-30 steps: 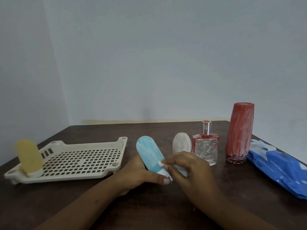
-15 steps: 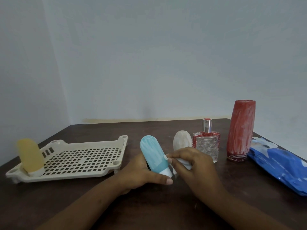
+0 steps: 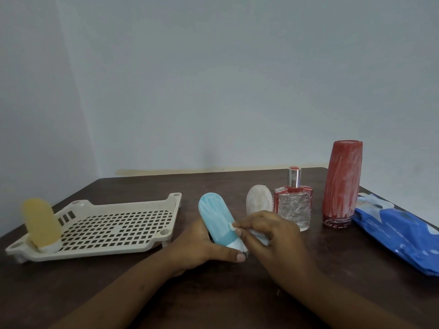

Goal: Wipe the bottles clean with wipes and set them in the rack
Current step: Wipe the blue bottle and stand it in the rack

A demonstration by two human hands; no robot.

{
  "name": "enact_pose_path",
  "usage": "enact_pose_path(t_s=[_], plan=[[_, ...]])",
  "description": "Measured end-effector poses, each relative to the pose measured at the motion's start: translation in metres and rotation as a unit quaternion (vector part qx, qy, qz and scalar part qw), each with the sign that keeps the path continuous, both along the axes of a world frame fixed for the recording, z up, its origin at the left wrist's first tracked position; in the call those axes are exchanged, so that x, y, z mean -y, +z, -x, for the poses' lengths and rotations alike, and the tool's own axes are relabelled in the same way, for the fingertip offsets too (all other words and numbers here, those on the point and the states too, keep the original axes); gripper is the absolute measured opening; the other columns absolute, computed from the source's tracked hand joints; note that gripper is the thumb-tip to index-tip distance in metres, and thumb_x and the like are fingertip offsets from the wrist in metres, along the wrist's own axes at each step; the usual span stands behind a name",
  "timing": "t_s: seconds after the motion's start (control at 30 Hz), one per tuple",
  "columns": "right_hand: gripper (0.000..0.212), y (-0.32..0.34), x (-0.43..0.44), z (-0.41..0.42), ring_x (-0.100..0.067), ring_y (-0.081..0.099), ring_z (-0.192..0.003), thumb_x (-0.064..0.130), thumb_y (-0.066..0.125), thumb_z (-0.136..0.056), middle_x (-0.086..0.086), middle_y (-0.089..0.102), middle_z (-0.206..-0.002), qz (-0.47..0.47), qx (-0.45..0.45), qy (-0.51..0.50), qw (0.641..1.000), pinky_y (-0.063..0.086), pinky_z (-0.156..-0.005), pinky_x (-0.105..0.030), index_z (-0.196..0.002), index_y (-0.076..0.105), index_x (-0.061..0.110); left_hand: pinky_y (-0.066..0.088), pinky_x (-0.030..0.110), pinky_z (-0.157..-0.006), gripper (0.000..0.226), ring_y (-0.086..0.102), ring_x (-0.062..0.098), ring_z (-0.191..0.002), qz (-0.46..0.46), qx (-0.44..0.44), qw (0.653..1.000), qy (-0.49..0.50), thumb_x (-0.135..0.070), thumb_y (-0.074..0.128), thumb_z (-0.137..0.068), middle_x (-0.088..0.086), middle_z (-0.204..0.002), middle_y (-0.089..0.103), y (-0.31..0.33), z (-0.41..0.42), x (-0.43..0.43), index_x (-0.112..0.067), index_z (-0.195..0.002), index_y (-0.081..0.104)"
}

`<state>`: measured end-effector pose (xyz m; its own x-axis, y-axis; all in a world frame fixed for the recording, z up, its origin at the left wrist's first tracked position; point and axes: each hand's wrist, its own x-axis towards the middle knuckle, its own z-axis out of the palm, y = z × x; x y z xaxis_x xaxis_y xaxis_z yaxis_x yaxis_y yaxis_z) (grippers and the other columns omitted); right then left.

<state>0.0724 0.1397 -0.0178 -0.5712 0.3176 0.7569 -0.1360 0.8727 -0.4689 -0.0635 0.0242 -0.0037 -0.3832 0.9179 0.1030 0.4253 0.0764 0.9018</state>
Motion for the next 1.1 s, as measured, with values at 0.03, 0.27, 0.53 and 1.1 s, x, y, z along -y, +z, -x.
enact_pose_path(t_s=[0.03,0.27,0.53,1.1], plan=[[0.017,0.000,0.003,-0.001,0.006,0.059,-0.090,0.026,0.065,-0.081,0.015,0.068,-0.089,-0.025,0.007,0.007,1.000,0.042,-0.076,-0.002,-0.094,0.076,0.024,0.057,0.027,-0.079,0.048,0.069,0.009,-0.094,-0.002,0.000,1.000,0.003,-0.010,0.084,-0.068,-0.007,-0.097,0.073,0.000,0.001,0.000,-0.024,-0.106,0.060],[0.018,0.001,-0.004,0.000,0.009,0.056,-0.093,0.025,0.064,-0.080,0.017,0.067,-0.088,-0.017,0.014,-0.013,1.000,0.038,-0.077,0.001,-0.094,0.075,0.026,0.057,0.026,-0.077,0.044,0.070,0.009,-0.091,-0.023,-0.018,0.999,0.020,-0.012,0.087,-0.065,-0.007,-0.095,0.074,0.000,-0.003,-0.001,-0.024,-0.099,0.063],[0.025,0.001,0.009,-0.003,0.003,0.054,-0.089,0.034,0.052,-0.085,0.016,0.064,-0.090,-0.103,0.049,0.015,0.993,0.037,-0.077,0.001,-0.097,0.073,0.026,0.059,0.031,-0.074,0.036,0.070,0.010,-0.083,-0.021,-0.063,0.997,0.042,-0.007,0.084,-0.068,-0.003,-0.087,0.073,0.000,-0.002,-0.001,-0.025,-0.091,0.063],[0.027,0.003,0.004,-0.002,-0.004,0.056,-0.081,0.030,0.048,-0.089,0.010,0.064,-0.090,-0.194,0.089,-0.025,0.977,0.036,-0.071,-0.008,-0.099,0.071,0.022,0.053,0.013,-0.060,0.040,0.064,-0.009,-0.071,-0.015,-0.095,0.991,0.093,-0.016,0.086,-0.066,-0.009,-0.080,0.067,0.002,-0.009,-0.002,-0.032,-0.084,0.054]])
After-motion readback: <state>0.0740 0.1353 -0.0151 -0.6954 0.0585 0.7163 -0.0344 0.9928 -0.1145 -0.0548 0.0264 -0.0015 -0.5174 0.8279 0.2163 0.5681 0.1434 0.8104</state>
